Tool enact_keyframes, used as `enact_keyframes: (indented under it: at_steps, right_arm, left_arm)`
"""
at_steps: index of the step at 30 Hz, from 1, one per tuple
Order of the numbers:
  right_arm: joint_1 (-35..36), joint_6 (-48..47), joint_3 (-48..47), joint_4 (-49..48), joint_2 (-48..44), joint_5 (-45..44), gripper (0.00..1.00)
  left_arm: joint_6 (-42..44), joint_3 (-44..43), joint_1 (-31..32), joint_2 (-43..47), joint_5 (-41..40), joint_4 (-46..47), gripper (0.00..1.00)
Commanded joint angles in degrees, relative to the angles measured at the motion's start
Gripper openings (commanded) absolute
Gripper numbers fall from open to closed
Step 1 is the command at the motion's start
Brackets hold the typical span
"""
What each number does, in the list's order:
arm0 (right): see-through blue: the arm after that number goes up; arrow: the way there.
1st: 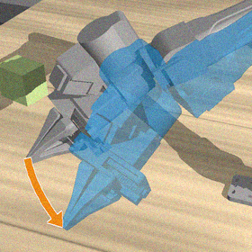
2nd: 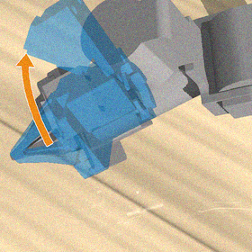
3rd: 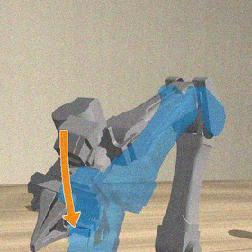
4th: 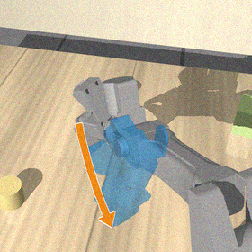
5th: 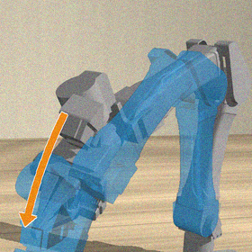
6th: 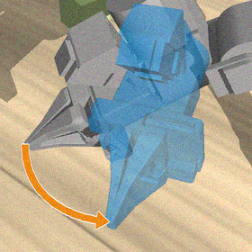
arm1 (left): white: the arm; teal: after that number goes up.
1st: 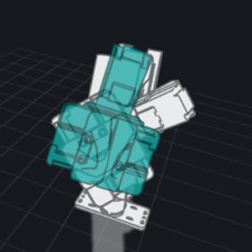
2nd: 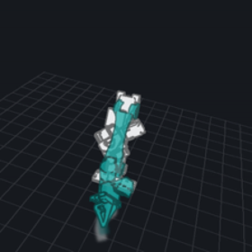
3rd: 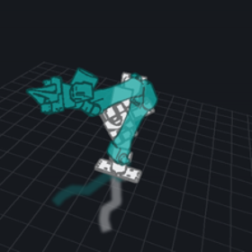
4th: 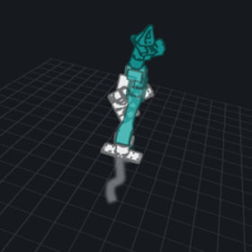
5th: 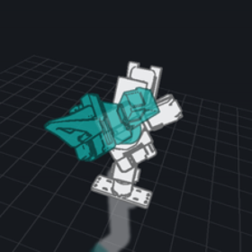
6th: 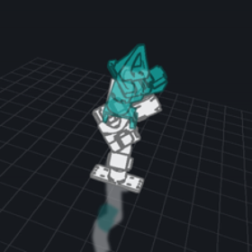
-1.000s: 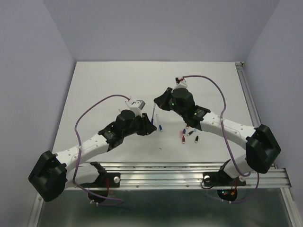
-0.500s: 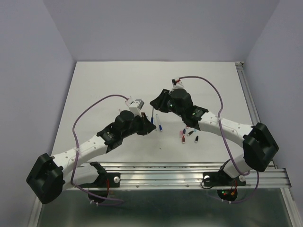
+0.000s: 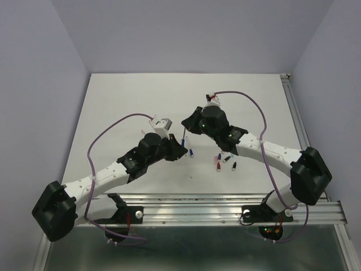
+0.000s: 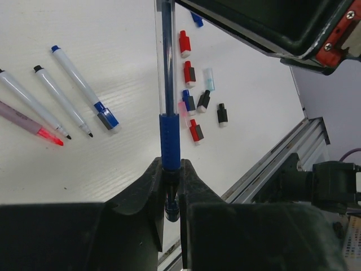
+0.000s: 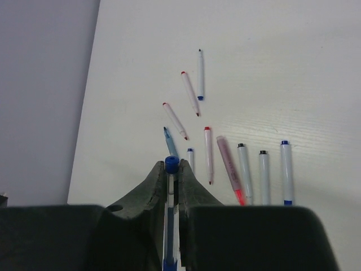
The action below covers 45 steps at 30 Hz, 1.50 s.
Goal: Open the pen caps
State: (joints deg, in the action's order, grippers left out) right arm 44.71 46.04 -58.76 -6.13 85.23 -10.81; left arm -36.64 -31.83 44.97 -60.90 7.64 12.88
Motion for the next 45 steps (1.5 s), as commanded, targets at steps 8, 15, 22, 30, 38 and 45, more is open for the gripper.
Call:
enact_keyframes:
  at_steps: [8,15,22,30,38,45]
  right_arm:
    - [-19.7,-6.9,-18.3,5.5,10.9,-22.2,0.01]
    - [-20.4,-10.6,-14.7,6.0,7.5,-18.1,0.01]
    - [-20.4,-10.6,-2.5,4.7,-0.5,-7.7,0.01]
    - [-20.4,-8.5,10.2,10.5,-12.2,-7.4,0.01]
    - [-20.4,-6.4,17.7,14.6,-20.1,-9.8,0.02]
    - [-20.4,-6.1,18.8,15.6,-21.3,-9.1,0.03]
  left_arm:
    - [-8.7,8.3,7.7,4.7,0.4,3.4,0.00]
    - [-6.9,5.2,7.9,3.1,-3.8,-1.1,0.00]
    - [-4.3,-2.2,7.2,-6.1,-6.5,-4.4,0.00]
    - [-1.6,-13.2,7.1,-21.8,-1.1,-2.3,0.00]
    - [-0.6,-22.0,9.0,-34.7,3.8,-1.5,0.07]
    - [-1.1,-24.6,9.7,-39.1,4.6,-2.2,0.31]
